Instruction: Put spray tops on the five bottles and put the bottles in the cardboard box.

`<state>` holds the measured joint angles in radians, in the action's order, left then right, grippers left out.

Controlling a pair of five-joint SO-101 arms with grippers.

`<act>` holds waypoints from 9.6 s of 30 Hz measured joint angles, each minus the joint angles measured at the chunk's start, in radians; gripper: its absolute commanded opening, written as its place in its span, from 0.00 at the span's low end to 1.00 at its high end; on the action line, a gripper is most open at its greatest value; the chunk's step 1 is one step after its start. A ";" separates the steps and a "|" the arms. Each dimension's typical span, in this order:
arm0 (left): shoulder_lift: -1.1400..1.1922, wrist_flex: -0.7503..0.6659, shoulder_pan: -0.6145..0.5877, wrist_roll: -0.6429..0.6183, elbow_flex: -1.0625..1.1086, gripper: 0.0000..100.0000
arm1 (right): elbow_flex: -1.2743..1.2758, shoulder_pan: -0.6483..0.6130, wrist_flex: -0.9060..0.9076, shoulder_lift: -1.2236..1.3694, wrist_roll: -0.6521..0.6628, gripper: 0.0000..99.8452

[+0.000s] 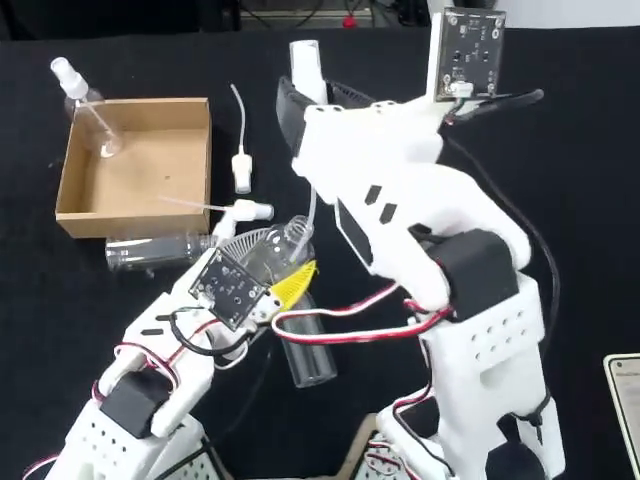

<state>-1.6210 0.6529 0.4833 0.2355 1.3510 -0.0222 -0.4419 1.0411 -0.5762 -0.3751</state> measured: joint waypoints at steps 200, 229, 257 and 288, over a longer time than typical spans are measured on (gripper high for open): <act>-0.003 0.000 0.008 0.000 0.037 0.09 | -0.046 0.043 0.385 0.014 0.110 0.02; -0.011 0.000 0.008 0.000 0.037 0.09 | 0.531 -0.135 0.172 -0.322 0.256 0.21; -0.003 -0.026 0.006 -0.002 0.037 0.09 | 0.232 0.057 0.259 -0.166 0.356 0.04; -0.003 -0.026 -0.117 -0.021 -0.071 0.09 | -0.230 0.121 0.411 -0.143 0.358 0.12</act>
<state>-1.6241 0.6268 0.3667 0.2140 1.2804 -0.2524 -0.3207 1.4523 -0.7188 -0.0176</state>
